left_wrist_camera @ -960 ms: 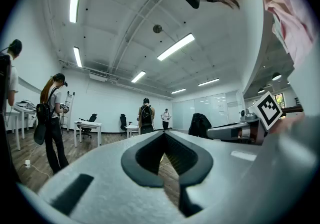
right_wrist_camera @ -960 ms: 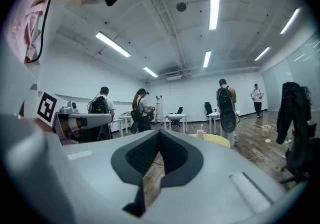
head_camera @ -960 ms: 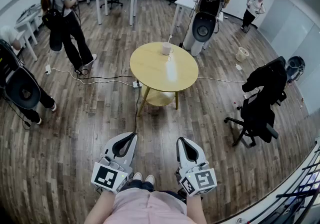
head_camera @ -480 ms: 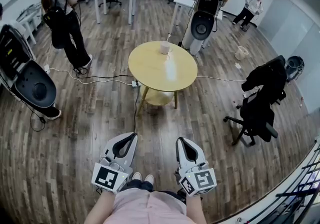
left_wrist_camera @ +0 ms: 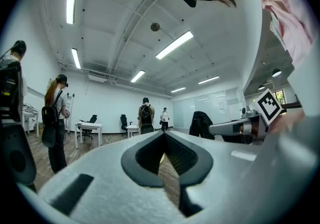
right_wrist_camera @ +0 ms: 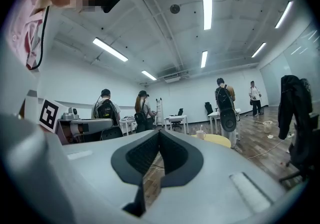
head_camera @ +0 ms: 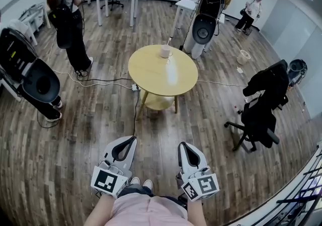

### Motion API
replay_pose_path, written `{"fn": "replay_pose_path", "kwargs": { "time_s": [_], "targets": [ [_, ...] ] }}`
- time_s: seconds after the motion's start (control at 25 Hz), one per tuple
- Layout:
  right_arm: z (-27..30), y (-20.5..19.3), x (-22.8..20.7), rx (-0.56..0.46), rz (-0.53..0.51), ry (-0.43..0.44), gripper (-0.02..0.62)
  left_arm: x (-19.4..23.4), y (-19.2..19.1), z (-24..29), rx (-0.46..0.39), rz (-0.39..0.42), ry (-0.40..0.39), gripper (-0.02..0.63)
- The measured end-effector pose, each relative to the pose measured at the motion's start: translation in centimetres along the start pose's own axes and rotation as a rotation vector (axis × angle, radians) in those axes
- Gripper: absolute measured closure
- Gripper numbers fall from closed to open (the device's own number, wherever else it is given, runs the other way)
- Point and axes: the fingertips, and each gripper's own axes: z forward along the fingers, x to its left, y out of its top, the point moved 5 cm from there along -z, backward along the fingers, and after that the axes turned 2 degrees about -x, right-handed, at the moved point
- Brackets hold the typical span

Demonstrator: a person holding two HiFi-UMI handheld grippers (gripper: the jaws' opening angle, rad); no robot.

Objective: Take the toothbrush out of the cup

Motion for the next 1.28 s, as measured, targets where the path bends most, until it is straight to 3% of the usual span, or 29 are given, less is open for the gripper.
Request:
{"fn": "replay_pose_path", "kwargs": {
  "time_s": [0.36,0.52,0.76,0.96,1.28],
  "targets": [
    [0.8,-0.8,-1.9,0.028,0.004,0.012,0.591,1.0,-1.4,1.4,0.061,0.005,0.033,0.611],
    [2.6,-0.6,-2.9,0.024,0.010,0.006,0.591,2.2,-1.2,3.0,0.008,-0.004,0.028,0.611],
    [7.7,-0.2,-4.1,0.014,0.013,-0.003,0.591,5.9,-1.9,6.0,0.036,-0.003,0.003,0.610],
    [12.0,0.9,-4.9,0.004,-0.003,-0.005,0.591,9.4,-0.5,9.5,-0.014,0.034,-0.016,0.610],
    [16.0,1.3,-6.4,0.006,-0.008,-0.028,0.591,12.5,-1.2,13.2,-0.001,0.007,-0.034,0.609]
  ]
}}
